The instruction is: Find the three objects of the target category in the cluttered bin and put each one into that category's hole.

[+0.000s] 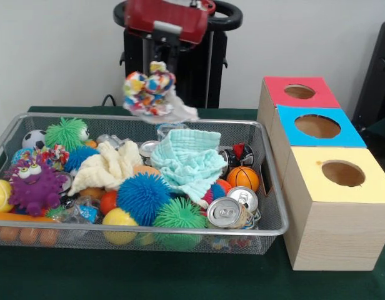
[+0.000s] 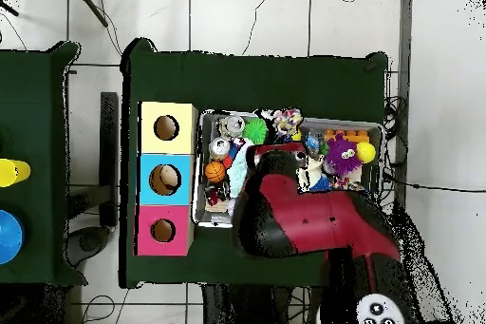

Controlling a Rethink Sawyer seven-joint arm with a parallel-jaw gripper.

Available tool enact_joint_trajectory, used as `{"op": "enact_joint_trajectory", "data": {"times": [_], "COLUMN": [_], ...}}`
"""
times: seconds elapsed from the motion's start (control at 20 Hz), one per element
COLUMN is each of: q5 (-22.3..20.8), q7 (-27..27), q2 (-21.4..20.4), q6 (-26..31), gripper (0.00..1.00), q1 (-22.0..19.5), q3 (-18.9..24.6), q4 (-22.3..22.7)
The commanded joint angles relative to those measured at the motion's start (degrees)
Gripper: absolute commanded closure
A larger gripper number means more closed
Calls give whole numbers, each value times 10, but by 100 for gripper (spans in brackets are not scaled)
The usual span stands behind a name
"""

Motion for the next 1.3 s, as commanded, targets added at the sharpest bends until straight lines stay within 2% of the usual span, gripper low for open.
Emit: {"op": "enact_joint_trajectory", "data": {"times": [0.05,0.15,0.3,0.6,0.75,1.05,1.3], "q5": [68,105,152,196,227,297,324], "q7": [211,234,255,310,354,410,419], "q2": [-14,-5,1,45,81,139,156], "q6": [96,119,147,180,161,207,192], "gripper": [100,100,100,100,100,100,100], "q1": [122,168,218,342,393,448,464], "q3": [-134,-169,-194,-276,-320,-372,-400], "q4": [49,42,36,-20,-52,-120,-129]}}
